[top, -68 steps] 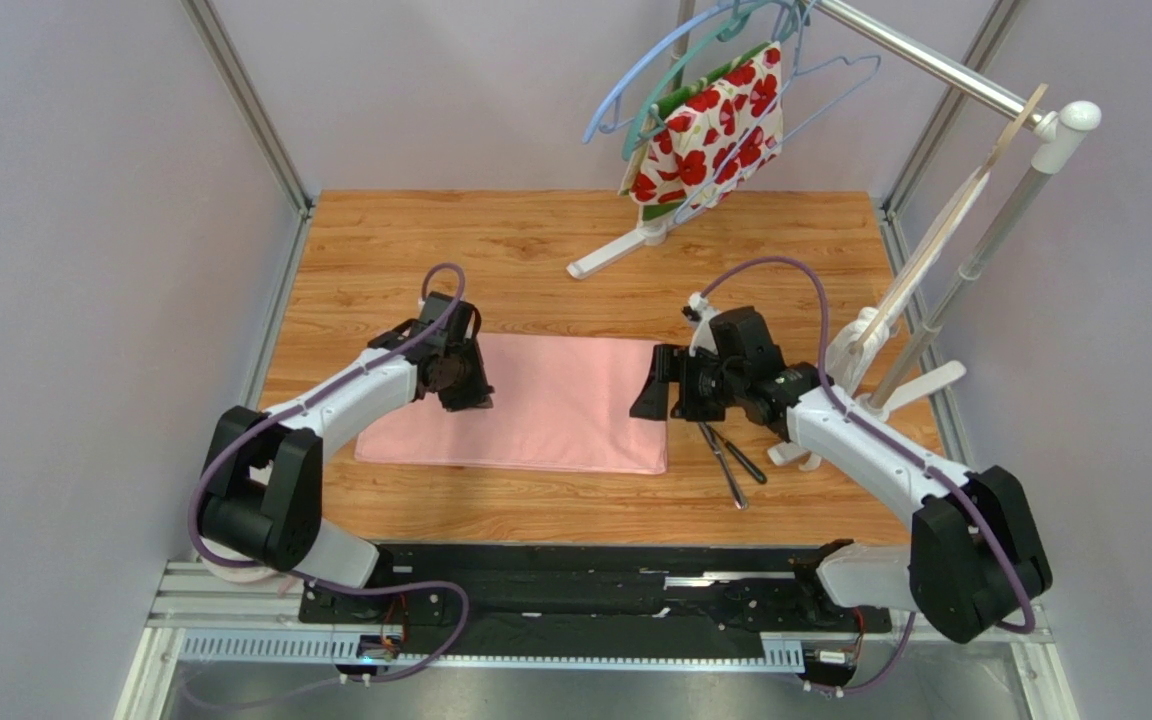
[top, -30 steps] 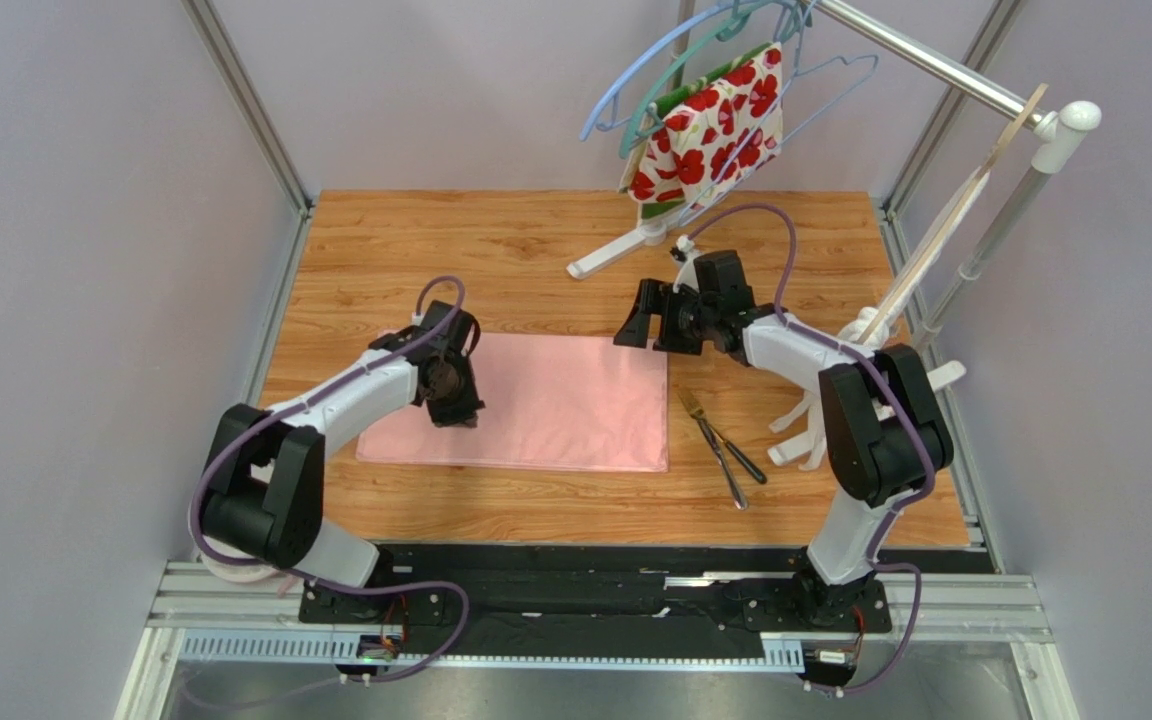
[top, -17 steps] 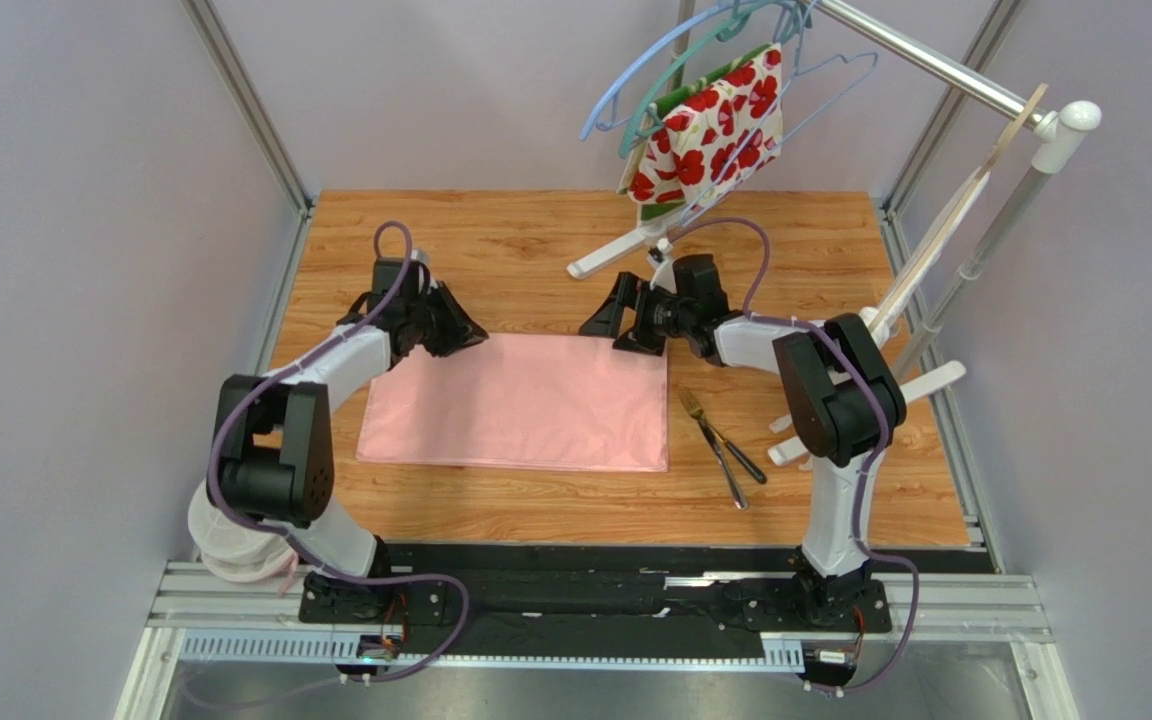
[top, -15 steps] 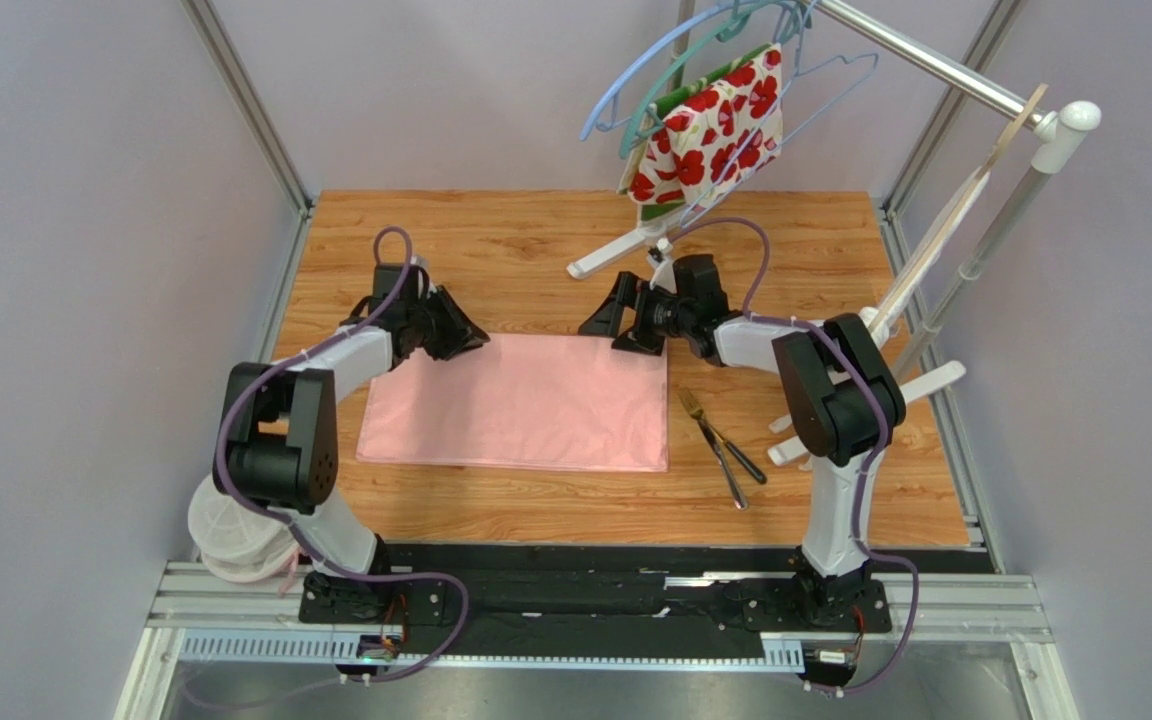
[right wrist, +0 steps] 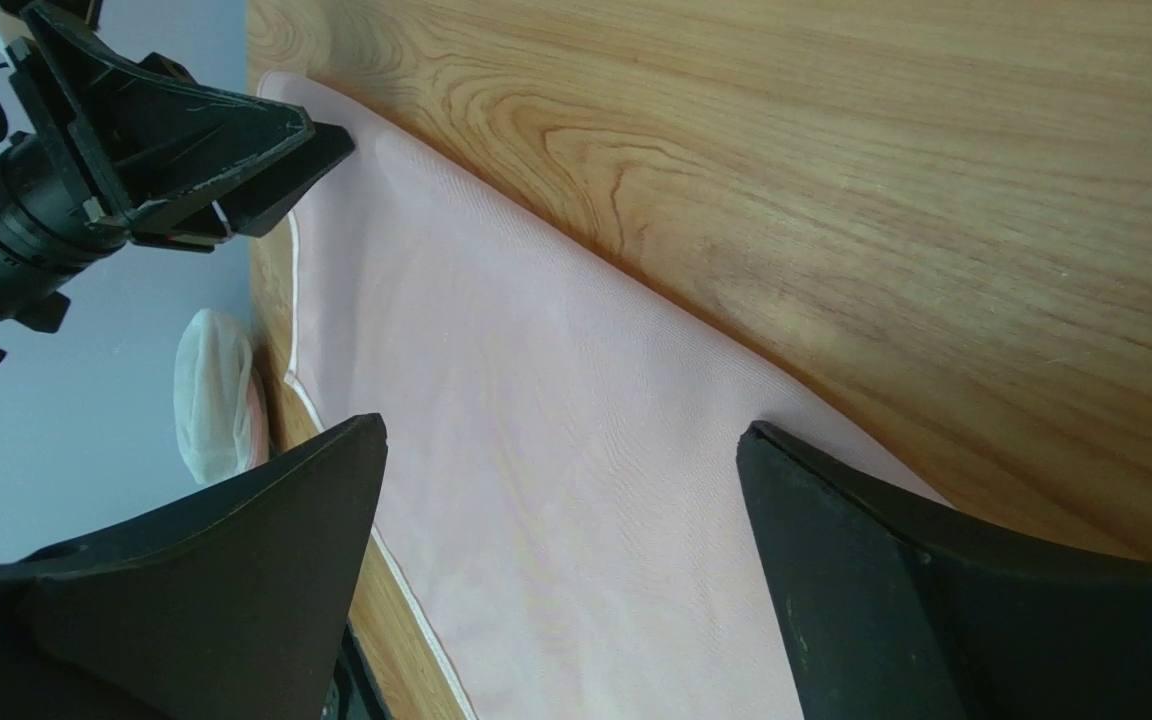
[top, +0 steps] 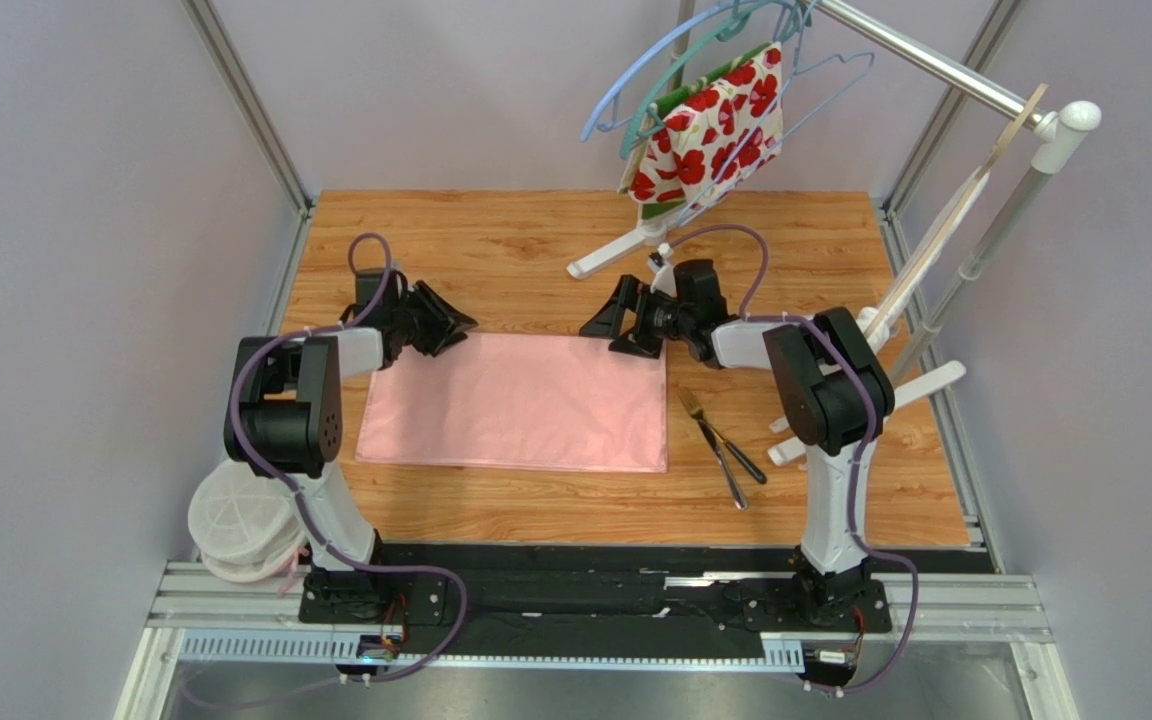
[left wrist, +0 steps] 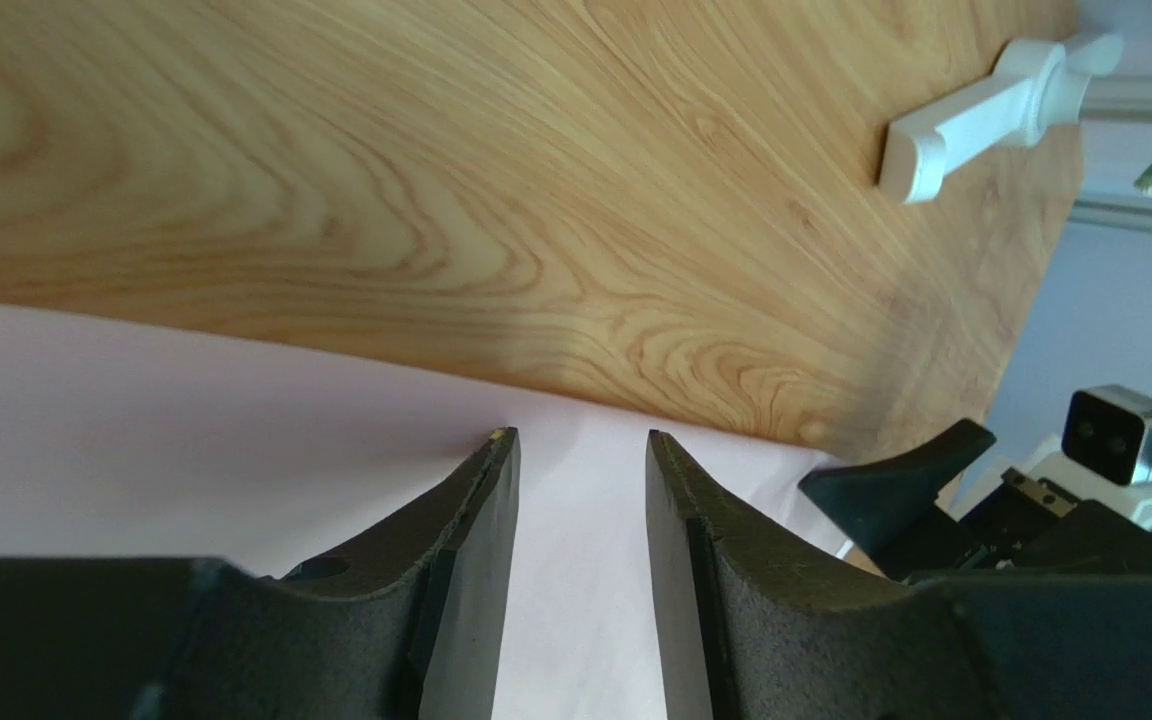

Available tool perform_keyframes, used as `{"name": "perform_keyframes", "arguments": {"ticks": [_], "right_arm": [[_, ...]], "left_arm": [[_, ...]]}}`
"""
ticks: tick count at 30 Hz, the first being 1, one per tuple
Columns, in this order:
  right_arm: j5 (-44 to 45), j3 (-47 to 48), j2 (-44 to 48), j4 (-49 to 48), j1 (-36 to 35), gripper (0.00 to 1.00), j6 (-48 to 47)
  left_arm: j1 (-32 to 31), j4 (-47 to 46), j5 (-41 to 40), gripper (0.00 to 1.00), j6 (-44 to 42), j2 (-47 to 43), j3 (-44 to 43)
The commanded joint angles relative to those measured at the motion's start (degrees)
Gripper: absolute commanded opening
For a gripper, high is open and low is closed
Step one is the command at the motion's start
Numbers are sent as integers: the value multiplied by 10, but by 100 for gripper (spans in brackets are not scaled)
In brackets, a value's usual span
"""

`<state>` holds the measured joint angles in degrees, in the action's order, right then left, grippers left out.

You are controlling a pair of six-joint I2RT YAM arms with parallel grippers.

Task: Fold the napkin into a case and place the utensils inside
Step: Smooth out the rectangle-folded napkin at the center of the board.

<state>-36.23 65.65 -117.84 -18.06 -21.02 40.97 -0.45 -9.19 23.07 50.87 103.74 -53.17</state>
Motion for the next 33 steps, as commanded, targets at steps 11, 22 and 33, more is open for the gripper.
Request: {"name": "perform_keyframes", "arguments": {"ticks": [11, 22, 33], "right_arm": [[7, 11, 6, 12, 22, 96, 2], [17, 19, 10, 85, 52, 95, -46], [6, 13, 11, 86, 51, 95, -56]], "left_arm": [[32, 32, 19, 59, 39, 30, -55], [60, 30, 37, 61, 117, 37, -43], [120, 54, 44, 61, 149, 52, -83]]}}
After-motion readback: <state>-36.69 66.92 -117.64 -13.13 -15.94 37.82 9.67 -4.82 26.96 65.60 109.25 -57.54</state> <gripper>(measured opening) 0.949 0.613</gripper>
